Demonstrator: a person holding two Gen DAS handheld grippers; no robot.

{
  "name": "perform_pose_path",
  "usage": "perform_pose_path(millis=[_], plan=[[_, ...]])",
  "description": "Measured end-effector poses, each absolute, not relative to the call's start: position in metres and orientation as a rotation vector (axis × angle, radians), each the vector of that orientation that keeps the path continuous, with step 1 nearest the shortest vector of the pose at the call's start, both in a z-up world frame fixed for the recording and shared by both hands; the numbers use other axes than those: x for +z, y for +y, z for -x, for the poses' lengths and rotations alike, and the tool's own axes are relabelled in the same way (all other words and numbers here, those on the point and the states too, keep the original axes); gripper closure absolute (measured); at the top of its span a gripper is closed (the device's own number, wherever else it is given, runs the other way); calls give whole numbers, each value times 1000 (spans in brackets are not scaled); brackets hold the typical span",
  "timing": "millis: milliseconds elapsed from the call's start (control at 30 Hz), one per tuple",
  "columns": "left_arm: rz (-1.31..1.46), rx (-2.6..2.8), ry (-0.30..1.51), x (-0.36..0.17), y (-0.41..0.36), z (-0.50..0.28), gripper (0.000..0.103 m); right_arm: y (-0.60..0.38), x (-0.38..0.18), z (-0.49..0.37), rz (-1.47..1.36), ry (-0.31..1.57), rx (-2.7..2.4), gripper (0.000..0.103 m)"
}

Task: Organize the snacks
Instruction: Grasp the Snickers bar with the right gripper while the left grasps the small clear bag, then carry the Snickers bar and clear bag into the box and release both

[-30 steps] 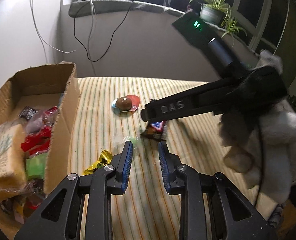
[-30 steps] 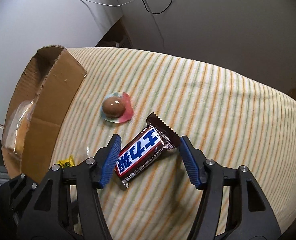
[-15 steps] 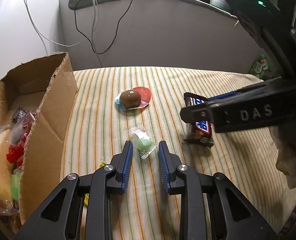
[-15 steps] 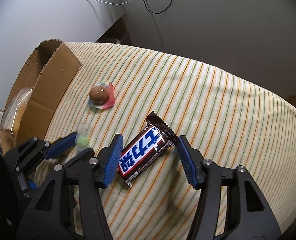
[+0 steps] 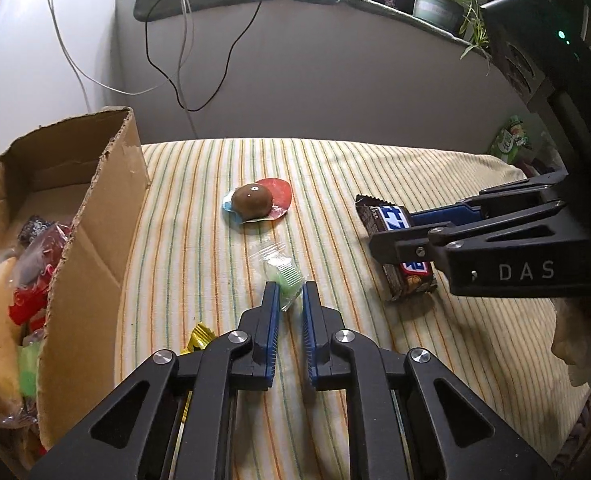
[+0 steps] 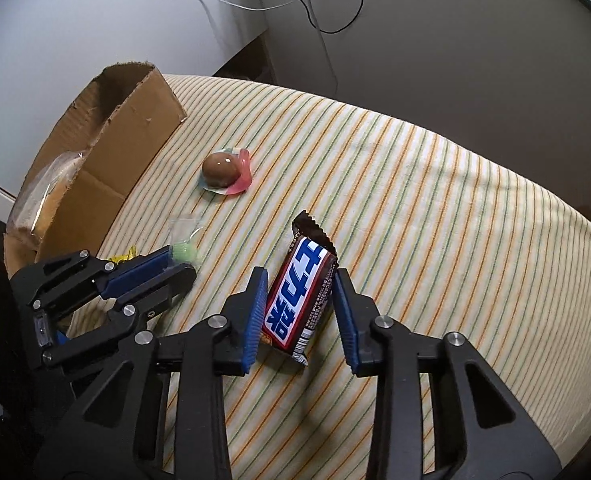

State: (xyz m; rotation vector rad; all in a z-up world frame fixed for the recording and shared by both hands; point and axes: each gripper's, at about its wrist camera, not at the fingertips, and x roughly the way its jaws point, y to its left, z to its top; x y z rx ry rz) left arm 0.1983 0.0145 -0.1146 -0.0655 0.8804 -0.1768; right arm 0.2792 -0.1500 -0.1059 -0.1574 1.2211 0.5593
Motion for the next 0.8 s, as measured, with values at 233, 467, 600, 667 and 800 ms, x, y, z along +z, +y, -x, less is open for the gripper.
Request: perform_pose_path(millis=[233,467,600,667,800], plan=[[101,-193,863,-108,19,-191,93,-162,-101,-275,153,1205,558,70],[115,-201,801,-82,30,-168,93,-167,-87,-268,139,1172,561,70],[121,-203,773,-69,31,-159,93,-160,-76,-263,146,1146,568,70],[120,-199,763,-63,33,-157,93,-155,-68,-260,147,1131,578,70],[120,-177,740,-53,41,-152,93,-143,-56,-256,149,1108,599,70]])
